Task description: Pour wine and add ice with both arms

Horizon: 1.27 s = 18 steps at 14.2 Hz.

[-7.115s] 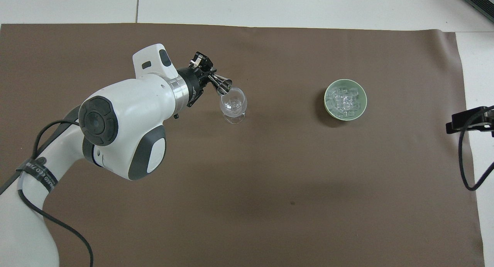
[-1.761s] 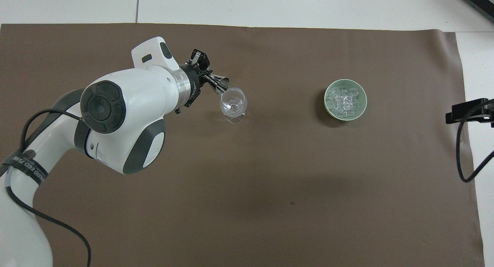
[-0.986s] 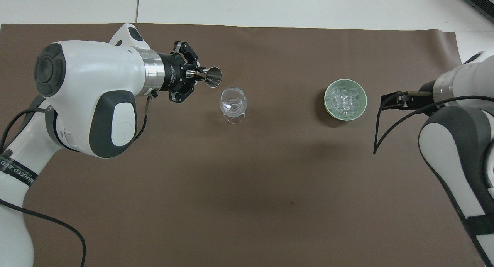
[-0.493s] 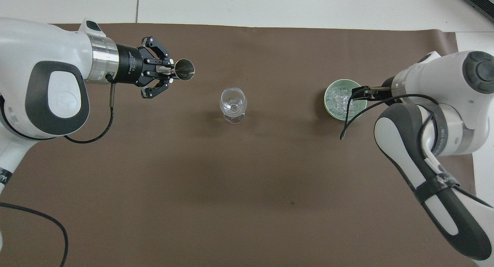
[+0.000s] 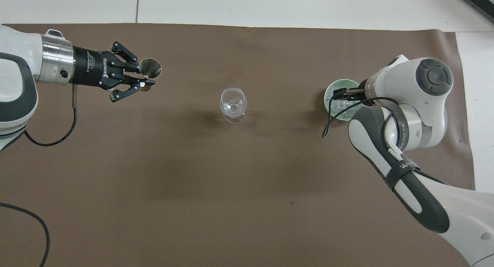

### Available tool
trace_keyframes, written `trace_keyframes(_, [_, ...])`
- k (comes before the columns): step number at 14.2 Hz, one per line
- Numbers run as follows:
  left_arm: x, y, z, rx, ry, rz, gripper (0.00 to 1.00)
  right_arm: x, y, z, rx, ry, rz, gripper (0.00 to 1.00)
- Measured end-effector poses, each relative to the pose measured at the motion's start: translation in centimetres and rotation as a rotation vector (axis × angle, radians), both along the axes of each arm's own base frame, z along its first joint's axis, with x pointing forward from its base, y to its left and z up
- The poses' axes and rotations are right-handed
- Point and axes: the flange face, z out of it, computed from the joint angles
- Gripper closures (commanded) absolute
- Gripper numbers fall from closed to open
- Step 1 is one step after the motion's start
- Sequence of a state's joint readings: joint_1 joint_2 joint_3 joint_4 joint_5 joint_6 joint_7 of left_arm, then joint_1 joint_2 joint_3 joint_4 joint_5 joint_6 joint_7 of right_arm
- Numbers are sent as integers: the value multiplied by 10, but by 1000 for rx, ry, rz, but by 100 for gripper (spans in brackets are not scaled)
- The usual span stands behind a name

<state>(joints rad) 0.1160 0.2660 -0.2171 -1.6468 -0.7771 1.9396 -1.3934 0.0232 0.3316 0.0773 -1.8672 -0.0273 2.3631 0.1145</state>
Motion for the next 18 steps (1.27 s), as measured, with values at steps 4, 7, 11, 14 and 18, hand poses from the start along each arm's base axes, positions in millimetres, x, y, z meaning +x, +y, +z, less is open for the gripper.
trace_keyframes(4, [-2,59,-21,-94,35,41,100,0,-2,-1,0,1,-6,27])
trace_keyframes(7, [-8,79,-52,-175,42,64,100,0,-2,0,2,1,-17,26])
trace_keyframes(11, [-14,96,-78,-218,69,110,100,0,-1,0,3,1,-26,28])
trace_keyframes(14, [-19,107,-95,-266,80,164,100,0,-1,-2,6,4,-39,28])
trace_keyframes(18, [-33,158,-144,-347,62,240,100,2,0,-14,8,10,-46,36])
